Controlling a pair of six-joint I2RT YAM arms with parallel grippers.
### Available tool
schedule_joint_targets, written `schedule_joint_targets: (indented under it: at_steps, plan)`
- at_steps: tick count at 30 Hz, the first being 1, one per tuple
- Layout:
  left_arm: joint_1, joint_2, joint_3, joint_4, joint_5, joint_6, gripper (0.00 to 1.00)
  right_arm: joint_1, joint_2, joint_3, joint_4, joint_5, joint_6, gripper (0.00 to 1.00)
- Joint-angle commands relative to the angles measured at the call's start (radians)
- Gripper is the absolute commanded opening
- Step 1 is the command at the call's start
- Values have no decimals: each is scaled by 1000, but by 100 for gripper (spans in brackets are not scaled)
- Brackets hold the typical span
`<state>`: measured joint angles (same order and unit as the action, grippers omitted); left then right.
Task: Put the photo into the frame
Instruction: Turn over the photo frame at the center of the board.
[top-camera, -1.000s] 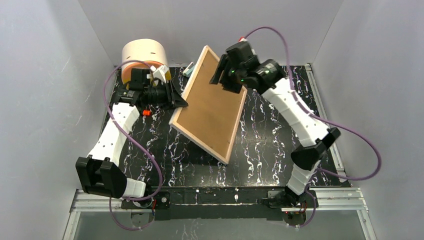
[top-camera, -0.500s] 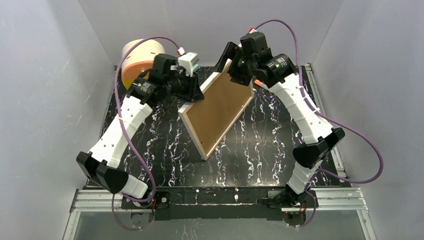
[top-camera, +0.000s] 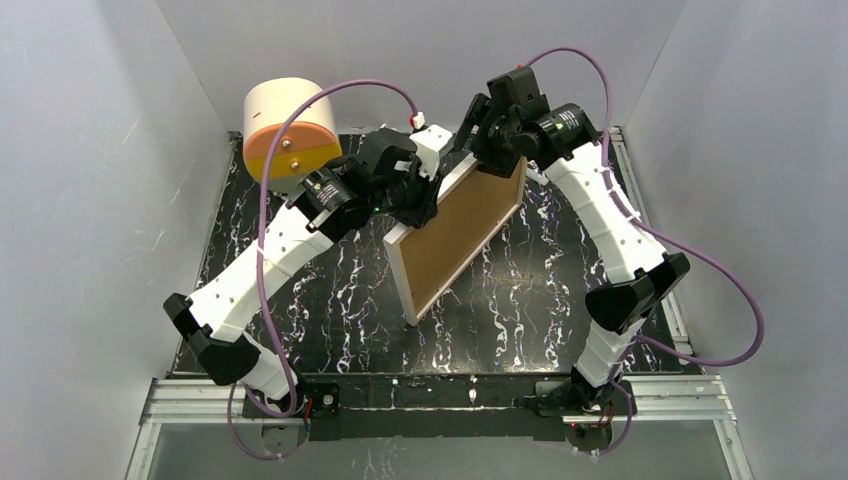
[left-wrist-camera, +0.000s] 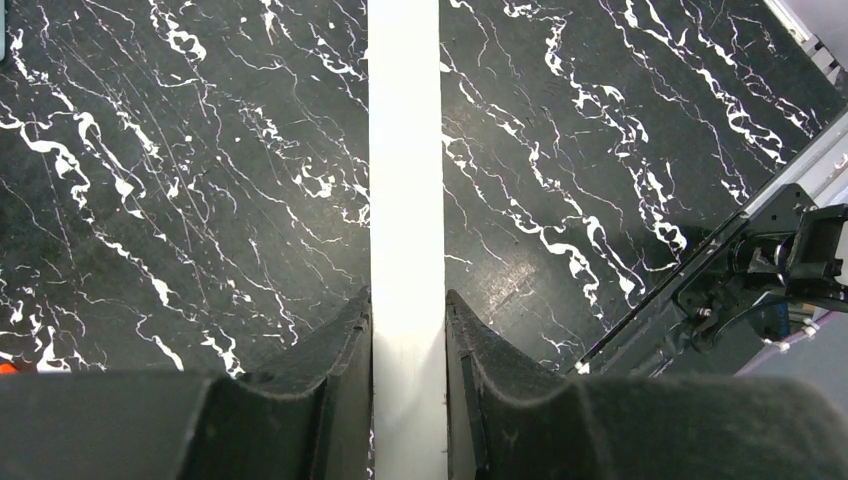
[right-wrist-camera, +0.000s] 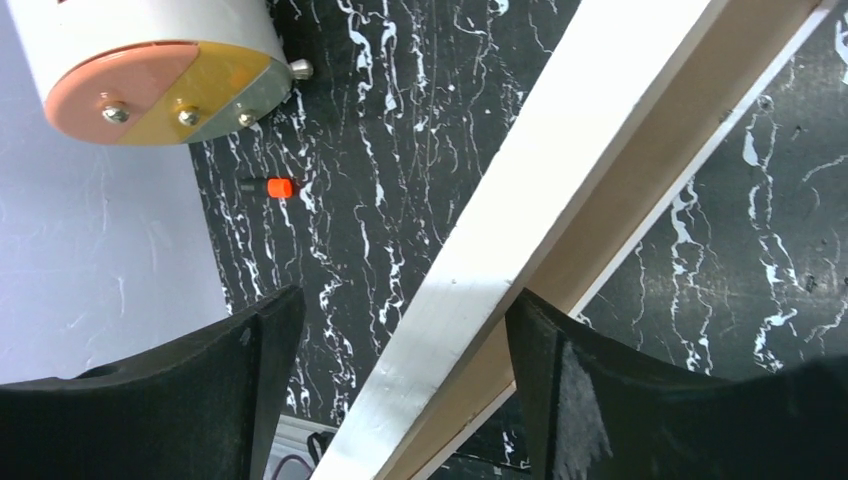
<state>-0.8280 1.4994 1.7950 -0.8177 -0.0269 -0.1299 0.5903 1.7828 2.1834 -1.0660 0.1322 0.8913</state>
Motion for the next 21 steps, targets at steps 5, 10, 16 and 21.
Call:
schedule_joint_targets:
  at_steps: [5,10,16,21]
  plan:
    - [-32,-17,28,-57,-18,50,4,-28,-66,15,-156,11,18,66]
    - [-33,-44,7,-10,75,47,13,-65,-70,-28,-192,-76,13,55]
    - [-33,-77,-51,69,173,43,28,-102,-76,-26,-224,-121,-16,55]
    - [-33,-102,-83,142,238,18,58,-120,-88,-59,-241,-168,-44,56]
